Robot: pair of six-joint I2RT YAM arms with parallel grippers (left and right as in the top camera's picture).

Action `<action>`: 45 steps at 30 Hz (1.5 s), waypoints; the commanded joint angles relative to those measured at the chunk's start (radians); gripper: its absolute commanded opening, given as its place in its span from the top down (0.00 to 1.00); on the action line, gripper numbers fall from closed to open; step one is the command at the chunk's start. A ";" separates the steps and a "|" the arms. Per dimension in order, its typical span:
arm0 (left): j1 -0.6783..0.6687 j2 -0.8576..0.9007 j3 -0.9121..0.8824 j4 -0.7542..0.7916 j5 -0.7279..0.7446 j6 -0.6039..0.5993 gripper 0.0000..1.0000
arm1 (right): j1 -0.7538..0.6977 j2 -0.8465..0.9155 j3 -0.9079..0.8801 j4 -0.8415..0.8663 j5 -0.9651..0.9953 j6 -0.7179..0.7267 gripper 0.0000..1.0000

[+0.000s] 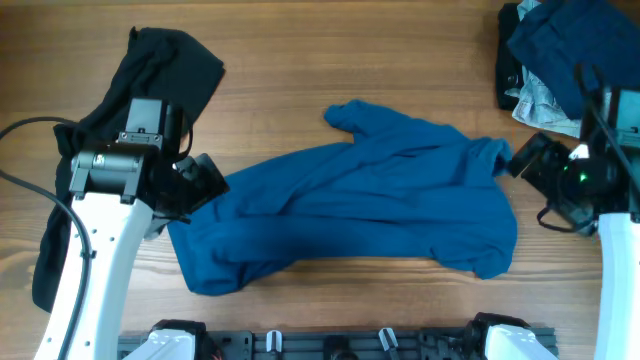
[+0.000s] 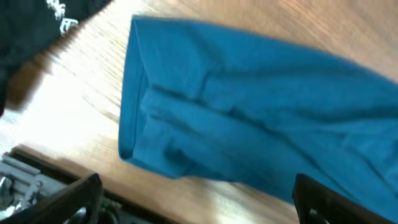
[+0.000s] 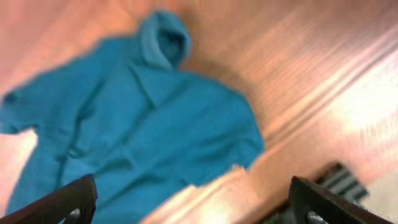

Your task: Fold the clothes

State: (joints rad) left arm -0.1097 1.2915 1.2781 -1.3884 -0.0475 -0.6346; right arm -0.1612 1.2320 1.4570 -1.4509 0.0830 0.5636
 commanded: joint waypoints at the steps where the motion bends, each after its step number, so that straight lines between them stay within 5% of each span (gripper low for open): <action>1: -0.005 -0.003 0.007 0.124 -0.055 -0.002 0.03 | -0.007 0.004 0.041 0.121 -0.110 -0.146 0.00; 5: -0.005 0.068 0.007 0.213 -0.028 -0.001 0.07 | 0.005 0.215 0.041 0.309 -0.459 -0.277 0.00; 14: -0.005 0.347 0.005 0.203 0.043 0.028 0.14 | 0.290 0.670 0.041 0.682 -0.622 -0.440 0.00; 17: -0.005 0.354 0.005 0.203 0.043 0.028 0.12 | 0.417 0.723 0.041 0.872 -0.479 -0.388 0.01; 21: -0.005 0.354 0.005 0.203 0.043 0.028 0.11 | 0.524 0.796 0.050 0.909 -0.282 -0.462 0.00; 32: -0.005 0.354 0.005 0.204 0.043 0.028 0.09 | 0.544 0.917 0.050 0.909 -0.067 -0.602 0.05; 36: -0.005 0.354 0.005 0.204 0.043 0.028 0.08 | 0.544 0.934 0.050 0.933 -0.058 -0.600 0.17; 37: -0.005 0.354 0.005 0.204 0.043 0.028 0.08 | 0.544 0.934 0.050 0.942 -0.051 -0.595 0.24; 41: -0.005 0.354 0.005 0.204 0.043 0.028 0.08 | 0.544 0.935 0.050 1.004 0.003 -0.549 0.84; 45: -0.005 0.354 0.005 0.204 0.043 0.028 0.09 | 0.543 0.935 0.050 1.117 0.074 -0.496 0.96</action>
State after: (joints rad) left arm -0.1097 1.6432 1.2804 -1.1843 -0.0128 -0.6151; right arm 0.3828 2.1456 1.4902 -0.3992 0.0807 0.0166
